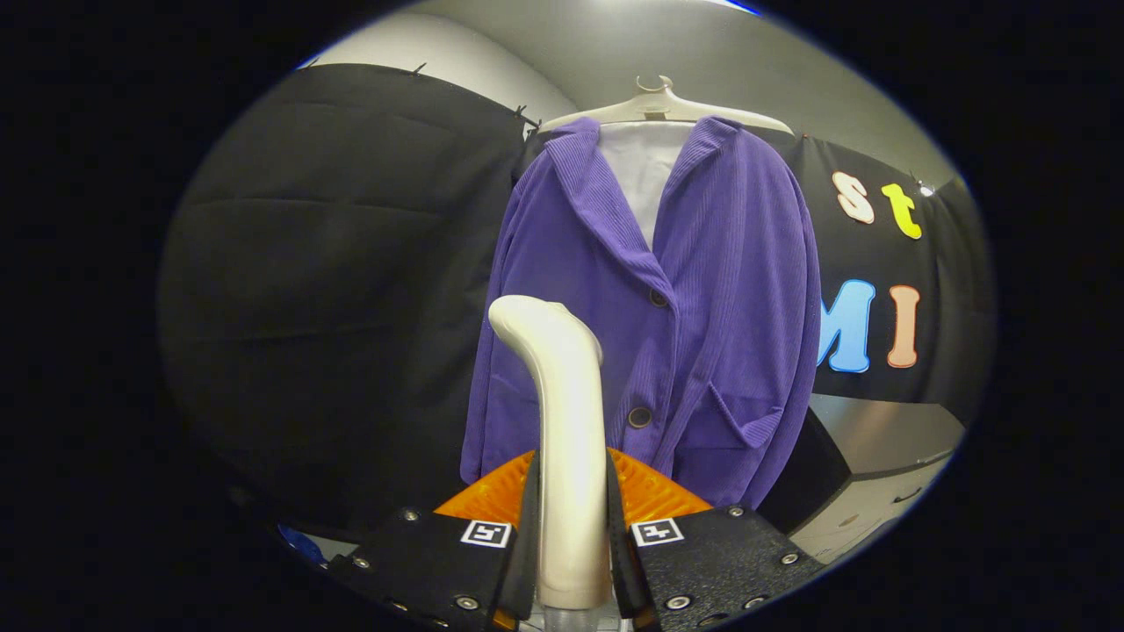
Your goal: Iron the clothes twice with a garment steamer, once on the left side and once on the right side.
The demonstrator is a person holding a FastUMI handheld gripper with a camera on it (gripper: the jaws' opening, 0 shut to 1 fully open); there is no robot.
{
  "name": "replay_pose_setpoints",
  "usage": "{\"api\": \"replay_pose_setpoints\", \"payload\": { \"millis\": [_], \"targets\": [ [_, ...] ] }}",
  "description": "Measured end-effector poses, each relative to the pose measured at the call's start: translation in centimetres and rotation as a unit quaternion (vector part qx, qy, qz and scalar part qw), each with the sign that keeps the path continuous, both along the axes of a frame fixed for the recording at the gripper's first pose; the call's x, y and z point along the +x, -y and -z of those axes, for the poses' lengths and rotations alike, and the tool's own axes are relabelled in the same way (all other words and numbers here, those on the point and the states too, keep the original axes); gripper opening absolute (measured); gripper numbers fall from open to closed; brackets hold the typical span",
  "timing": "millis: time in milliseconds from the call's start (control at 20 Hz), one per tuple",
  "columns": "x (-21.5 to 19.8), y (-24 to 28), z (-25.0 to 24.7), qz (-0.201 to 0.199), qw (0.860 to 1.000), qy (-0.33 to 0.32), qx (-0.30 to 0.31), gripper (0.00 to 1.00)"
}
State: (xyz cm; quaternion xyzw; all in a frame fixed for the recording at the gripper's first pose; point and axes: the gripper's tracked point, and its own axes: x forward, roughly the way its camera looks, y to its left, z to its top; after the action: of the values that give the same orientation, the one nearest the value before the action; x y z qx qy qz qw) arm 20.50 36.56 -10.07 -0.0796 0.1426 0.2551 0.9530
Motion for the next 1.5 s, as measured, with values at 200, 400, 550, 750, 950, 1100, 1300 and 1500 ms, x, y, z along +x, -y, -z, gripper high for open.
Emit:
{"api": "replay_pose_setpoints", "payload": {
  "millis": [200,400,550,750,950,1100,1300,1500],
  "targets": [
    [-0.5,0.5,2.7,0.002,1.000,-0.016,-0.011,0.35],
    [-0.5,0.9,5.0,0.001,0.999,-0.034,-0.024,0.35],
    [-1.5,1.4,6.6,0.000,0.999,-0.042,-0.034,0.36],
    [-2.1,1.7,8.7,-0.006,0.997,-0.056,-0.048,0.36],
    [-2.9,2.1,10.9,-0.009,0.996,-0.072,-0.059,0.36],
    [-3.8,2.2,13.0,-0.013,0.994,-0.087,-0.066,0.35],
    [-4.8,2.6,15.9,-0.014,0.990,-0.113,-0.078,0.36],
    [-5.6,3.5,17.9,-0.006,0.988,-0.129,-0.079,0.36]
  ]
}}
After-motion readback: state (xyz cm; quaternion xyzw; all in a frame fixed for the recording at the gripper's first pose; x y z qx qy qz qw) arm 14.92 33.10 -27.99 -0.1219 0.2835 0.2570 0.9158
